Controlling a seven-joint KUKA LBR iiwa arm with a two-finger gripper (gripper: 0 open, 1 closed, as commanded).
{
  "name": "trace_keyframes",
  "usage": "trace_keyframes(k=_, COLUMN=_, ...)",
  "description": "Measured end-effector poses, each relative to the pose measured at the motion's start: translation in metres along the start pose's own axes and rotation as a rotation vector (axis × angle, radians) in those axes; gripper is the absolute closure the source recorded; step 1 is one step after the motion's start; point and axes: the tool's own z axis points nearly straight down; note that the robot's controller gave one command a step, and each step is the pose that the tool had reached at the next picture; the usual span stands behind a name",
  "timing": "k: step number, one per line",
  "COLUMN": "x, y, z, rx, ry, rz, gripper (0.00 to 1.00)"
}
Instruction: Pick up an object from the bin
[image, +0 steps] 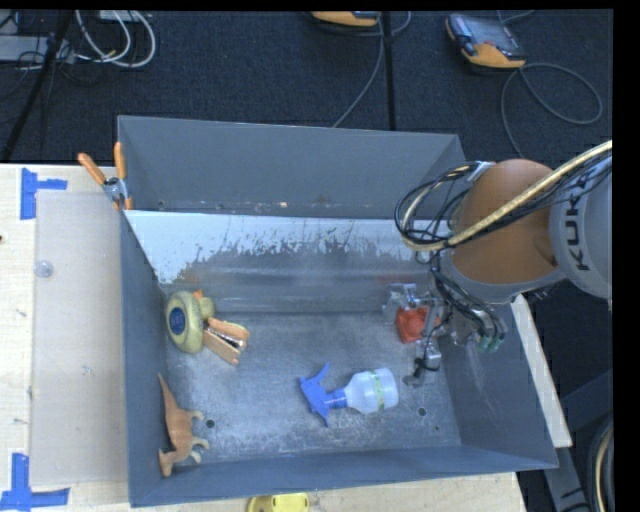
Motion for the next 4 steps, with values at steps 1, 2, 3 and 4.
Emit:
trace_keyframes(k=1, x=0.015, y=0.019, z=0.024, rx=0.0, ry=-0.004, rz=-0.008, gripper=0.0)
trace_keyframes(k=2, x=0.005, y=0.019, z=0.088, rx=-0.001, ry=0.001, rz=-0.196, gripper=1.0)
trace_keyframes(k=3, x=0.005, y=0.019, z=0.088, rx=-0.001, ry=0.001, rz=-0.197, gripper=1.0)
trace_keyframes(k=4, x=0.0, y=0.0, z=-0.016, rx=-0.001, ry=0.001, rz=-0.164, gripper=1.0)
